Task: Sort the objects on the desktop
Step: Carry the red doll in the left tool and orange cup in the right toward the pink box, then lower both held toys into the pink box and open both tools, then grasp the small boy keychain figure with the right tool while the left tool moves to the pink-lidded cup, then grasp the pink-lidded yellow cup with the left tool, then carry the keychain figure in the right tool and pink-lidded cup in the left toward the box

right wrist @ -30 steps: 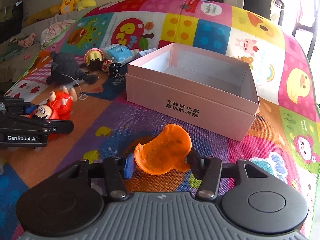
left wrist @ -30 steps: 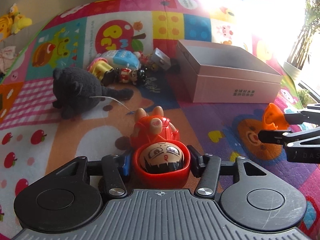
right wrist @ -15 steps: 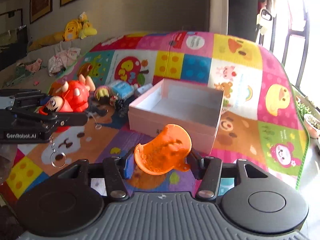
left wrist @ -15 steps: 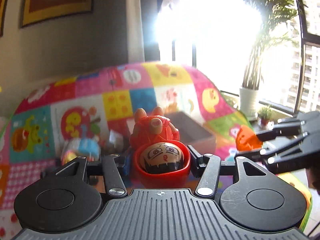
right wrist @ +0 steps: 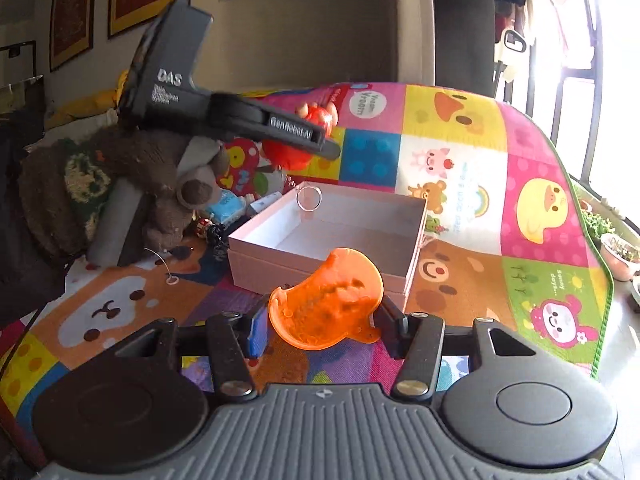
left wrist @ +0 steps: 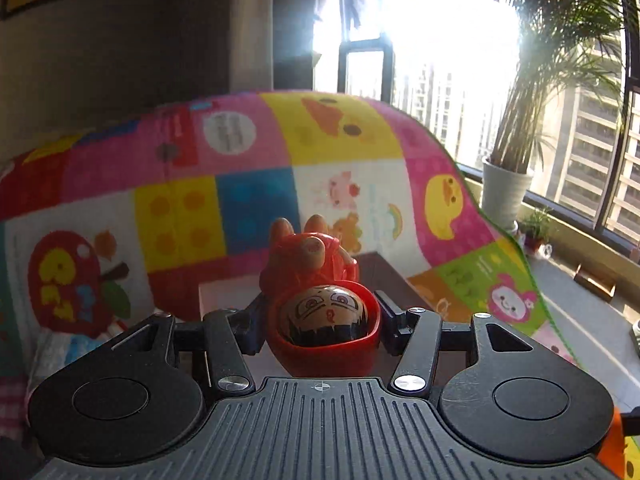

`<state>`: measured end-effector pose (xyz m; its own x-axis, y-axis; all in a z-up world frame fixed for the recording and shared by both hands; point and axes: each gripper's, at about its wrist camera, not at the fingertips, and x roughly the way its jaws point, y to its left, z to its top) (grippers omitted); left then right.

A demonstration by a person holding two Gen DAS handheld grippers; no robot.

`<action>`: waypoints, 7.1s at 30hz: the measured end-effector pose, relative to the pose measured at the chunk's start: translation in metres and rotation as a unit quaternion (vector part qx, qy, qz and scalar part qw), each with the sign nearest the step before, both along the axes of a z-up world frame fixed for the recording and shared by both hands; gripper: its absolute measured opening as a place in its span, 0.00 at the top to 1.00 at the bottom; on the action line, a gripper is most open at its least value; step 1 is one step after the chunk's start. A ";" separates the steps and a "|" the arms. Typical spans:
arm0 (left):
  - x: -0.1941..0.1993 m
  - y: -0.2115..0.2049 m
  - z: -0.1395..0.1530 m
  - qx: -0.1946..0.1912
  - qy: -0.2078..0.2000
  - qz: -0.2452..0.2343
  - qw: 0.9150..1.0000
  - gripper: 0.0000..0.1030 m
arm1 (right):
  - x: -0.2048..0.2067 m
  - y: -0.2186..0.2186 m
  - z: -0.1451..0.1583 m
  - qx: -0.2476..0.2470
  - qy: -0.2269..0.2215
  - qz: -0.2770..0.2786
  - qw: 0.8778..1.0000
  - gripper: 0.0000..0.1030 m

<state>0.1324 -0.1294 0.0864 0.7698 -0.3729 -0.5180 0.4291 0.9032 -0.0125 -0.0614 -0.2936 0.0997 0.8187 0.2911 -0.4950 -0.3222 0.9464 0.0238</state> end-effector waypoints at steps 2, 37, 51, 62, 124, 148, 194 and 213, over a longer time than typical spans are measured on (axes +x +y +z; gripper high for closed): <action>0.008 0.002 -0.020 0.002 0.023 0.000 1.000 0.42 | 0.007 -0.005 -0.005 0.001 0.027 -0.008 1.000 0.48; -0.067 0.078 -0.070 -0.078 0.053 0.000 0.996 0.04 | 0.149 0.018 -0.042 0.025 0.073 -0.077 0.994 0.18; -0.096 0.111 -0.046 -0.033 -0.044 0.088 0.995 0.03 | 0.165 0.058 -0.025 -0.055 -0.036 -0.082 0.994 0.22; -0.111 0.223 -0.048 -0.061 -0.072 0.360 0.928 0.00 | 0.124 0.189 -0.033 -0.149 -0.078 0.097 0.981 0.51; 0.011 0.143 -0.061 0.305 0.023 0.117 0.945 0.54 | 0.106 0.036 -0.087 0.118 0.112 -0.014 0.986 0.13; -0.192 0.087 -0.051 0.089 -0.011 -0.070 0.994 0.06 | 0.104 0.047 -0.085 0.069 0.100 -0.048 0.991 0.05; -0.157 0.132 -0.087 0.030 0.086 0.151 0.984 0.00 | 0.035 0.048 -0.059 -0.136 0.048 0.036 0.989 0.17; -0.155 0.131 -0.088 0.033 0.092 0.151 0.984 0.00 | 0.006 0.066 -0.076 -0.091 0.059 0.142 0.984 0.16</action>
<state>-0.0226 0.0012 -0.0014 0.7315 -0.1023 -0.6741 0.1364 0.9907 -0.0024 -0.0551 -0.2272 0.0239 0.6510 0.3975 -0.6467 -0.5787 0.8112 -0.0840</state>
